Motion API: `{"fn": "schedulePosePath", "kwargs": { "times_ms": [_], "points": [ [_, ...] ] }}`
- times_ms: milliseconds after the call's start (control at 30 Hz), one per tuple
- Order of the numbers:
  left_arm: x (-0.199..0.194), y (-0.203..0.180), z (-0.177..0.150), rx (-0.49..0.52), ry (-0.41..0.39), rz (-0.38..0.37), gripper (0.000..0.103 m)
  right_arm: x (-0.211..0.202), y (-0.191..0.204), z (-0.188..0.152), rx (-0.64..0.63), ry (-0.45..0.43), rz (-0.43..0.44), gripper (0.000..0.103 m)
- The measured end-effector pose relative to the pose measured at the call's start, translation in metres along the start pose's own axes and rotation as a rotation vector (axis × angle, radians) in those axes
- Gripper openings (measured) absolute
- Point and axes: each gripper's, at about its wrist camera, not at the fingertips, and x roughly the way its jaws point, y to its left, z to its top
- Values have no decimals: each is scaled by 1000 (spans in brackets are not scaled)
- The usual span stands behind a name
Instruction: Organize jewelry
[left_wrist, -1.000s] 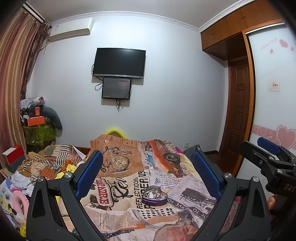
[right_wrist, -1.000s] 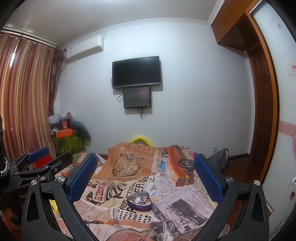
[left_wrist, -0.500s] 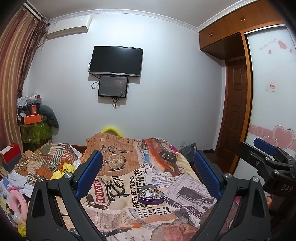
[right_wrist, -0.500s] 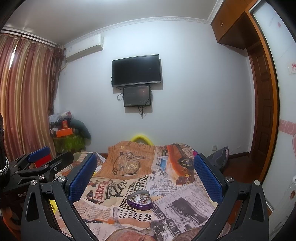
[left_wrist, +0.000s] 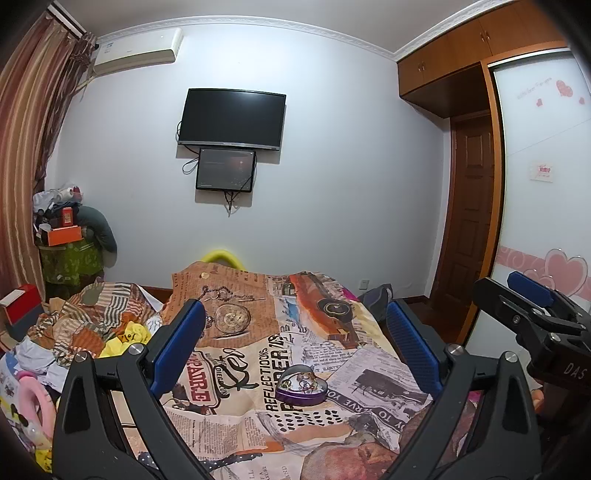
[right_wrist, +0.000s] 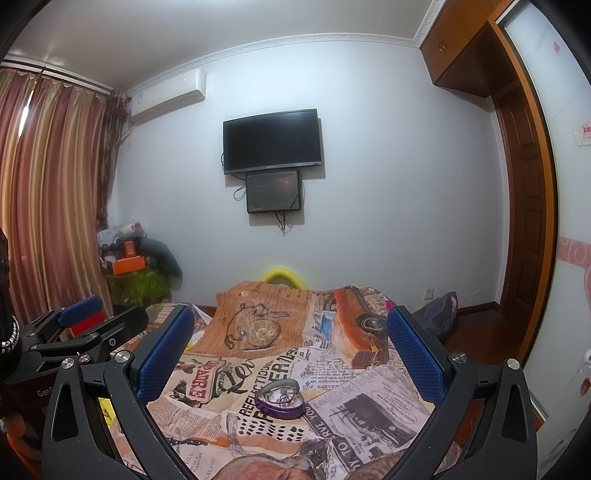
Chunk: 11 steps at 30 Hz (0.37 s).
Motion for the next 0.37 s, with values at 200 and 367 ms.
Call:
{"fn": "schedulePosePath", "kwargs": {
  "times_ms": [200,367],
  "points": [
    [2,0,-1,0,-4,5,99,1,1,0,1,1,-6,103],
    [7,1,-3,0,3,3,99,6,0,-1,5,10,-8,103]
  ]
}}
